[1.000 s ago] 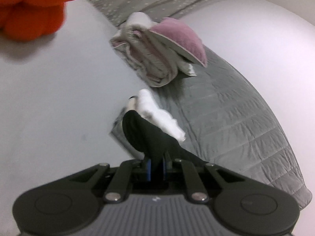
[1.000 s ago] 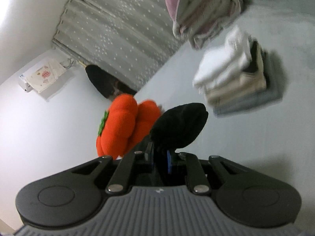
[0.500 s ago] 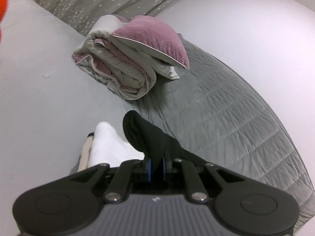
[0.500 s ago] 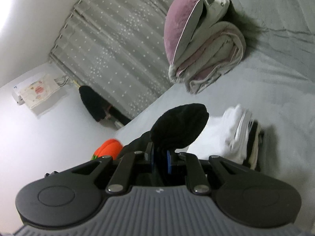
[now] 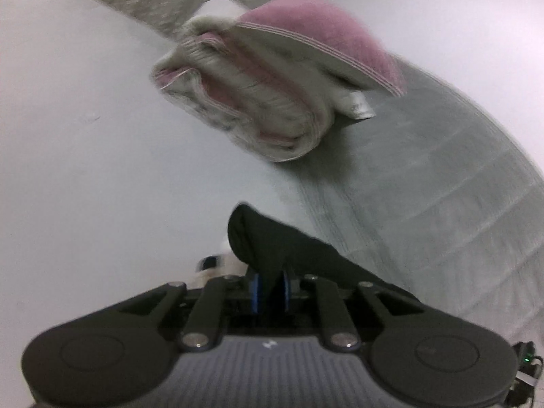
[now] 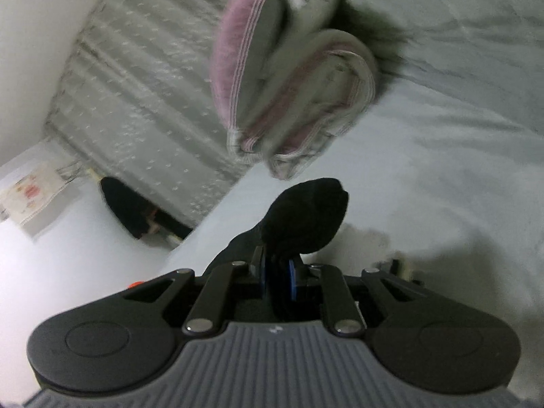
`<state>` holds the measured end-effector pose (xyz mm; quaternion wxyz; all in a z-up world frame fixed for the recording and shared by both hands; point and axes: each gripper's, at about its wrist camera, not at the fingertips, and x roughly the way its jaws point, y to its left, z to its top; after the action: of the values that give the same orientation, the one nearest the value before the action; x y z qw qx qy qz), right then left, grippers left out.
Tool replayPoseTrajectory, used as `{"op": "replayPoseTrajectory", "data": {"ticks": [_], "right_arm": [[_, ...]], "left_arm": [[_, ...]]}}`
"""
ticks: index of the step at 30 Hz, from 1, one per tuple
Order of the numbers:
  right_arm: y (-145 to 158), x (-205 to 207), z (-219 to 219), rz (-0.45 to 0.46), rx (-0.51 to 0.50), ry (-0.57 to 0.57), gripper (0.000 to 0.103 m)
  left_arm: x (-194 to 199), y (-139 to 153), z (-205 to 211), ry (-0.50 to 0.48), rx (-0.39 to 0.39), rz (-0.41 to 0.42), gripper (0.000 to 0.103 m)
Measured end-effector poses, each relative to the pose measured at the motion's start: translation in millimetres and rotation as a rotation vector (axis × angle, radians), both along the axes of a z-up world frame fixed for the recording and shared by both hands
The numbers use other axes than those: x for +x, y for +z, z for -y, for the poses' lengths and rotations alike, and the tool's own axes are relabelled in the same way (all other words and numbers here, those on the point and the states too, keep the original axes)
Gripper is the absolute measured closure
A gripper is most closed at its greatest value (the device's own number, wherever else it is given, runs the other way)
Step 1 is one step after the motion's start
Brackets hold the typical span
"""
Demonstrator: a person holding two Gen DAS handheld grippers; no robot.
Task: Fold clothes
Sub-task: 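Lift the black bundle with both grippers and carry it to the clothes stack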
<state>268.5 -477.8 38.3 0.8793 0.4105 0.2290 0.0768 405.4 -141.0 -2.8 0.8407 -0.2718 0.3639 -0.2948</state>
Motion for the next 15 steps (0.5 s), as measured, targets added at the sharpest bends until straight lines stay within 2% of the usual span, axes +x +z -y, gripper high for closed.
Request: {"op": "replayPoseTrajectory", "data": {"ticks": [1, 3, 4, 6, 8, 11, 15], "right_arm": [[-11.3, 1.0, 0.5, -0.031, -0.013, -0.015, 0.082], [-26.4, -2.4, 0.7, -0.064, -0.035, -0.038, 0.064], [-29.1, -6.9, 2.9, -0.059, -0.026, -0.043, 0.060], [-27.3, -16.5, 7.4, -0.043, -0.006, -0.038, 0.059], [-14.5, -26.4, 7.7, -0.019, -0.044, -0.044, 0.059], [13.8, -38.0, -0.5, 0.044, -0.169, -0.075, 0.059], [38.2, -39.1, -22.4, 0.121, -0.347, -0.087, 0.059]], "left_arm": [[0.2, -10.0, 0.8, 0.015, 0.015, -0.012, 0.076], [-3.0, -16.3, -3.7, 0.035, -0.005, -0.014, 0.071], [-4.4, -15.0, -7.4, 0.039, -0.018, -0.021, 0.069], [-8.1, -4.7, -13.5, 0.060, -0.006, -0.001, 0.069], [-13.5, 10.4, -18.0, 0.088, 0.032, 0.051, 0.069], [-21.0, 34.5, -14.3, 0.109, 0.074, 0.156, 0.069], [-33.3, 50.2, 9.5, 0.054, 0.122, 0.275, 0.067]]}}
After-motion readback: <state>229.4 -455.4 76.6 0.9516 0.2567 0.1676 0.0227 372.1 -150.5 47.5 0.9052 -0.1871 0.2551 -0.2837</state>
